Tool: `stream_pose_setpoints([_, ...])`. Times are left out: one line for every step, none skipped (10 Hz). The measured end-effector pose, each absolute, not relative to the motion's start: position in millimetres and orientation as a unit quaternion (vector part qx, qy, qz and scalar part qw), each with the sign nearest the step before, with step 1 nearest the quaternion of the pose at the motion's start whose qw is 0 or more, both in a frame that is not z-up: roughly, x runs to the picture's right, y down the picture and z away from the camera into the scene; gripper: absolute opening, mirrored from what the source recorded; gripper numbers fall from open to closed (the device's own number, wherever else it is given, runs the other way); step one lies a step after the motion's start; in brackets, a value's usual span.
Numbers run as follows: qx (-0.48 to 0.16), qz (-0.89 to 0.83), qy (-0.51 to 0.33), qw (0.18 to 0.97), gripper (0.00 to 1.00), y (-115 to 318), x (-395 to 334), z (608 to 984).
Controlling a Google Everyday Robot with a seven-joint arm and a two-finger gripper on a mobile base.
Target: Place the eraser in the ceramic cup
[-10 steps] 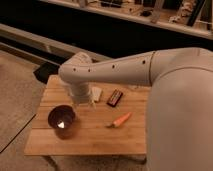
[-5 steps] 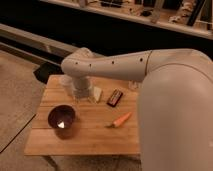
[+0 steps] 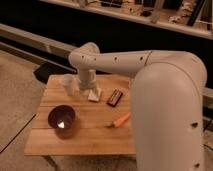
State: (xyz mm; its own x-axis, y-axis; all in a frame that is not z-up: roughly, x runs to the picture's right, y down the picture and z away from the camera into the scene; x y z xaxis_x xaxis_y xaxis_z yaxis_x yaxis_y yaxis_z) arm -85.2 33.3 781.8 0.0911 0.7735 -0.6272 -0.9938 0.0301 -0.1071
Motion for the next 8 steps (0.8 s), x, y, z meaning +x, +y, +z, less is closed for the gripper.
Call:
stream_pose_setpoints([-0.268,0.650,0.199,0.682,0.65,25,-84,797])
stream_pose_setpoints([-0.266,0.657,0.194,0.678,0.65,18,-81,813])
stream_pose_setpoints([-0.265,0.660,0.193,0.676,0.65,15,-80,827])
stream_pose_setpoints([-0.263,0.662,0.193,0.675,0.65,13,-78,839])
stream_pose_setpoints([-0.264,0.663,0.195,0.673,0.65,12,-76,857])
stream_pose_setpoints([-0.265,0.662,0.197,0.673,0.65,11,-76,867])
stream_pose_setpoints([-0.266,0.660,0.202,0.672,0.65,13,-74,876])
stream_pose_setpoints([-0.270,0.658,0.211,0.670,0.65,17,-73,894])
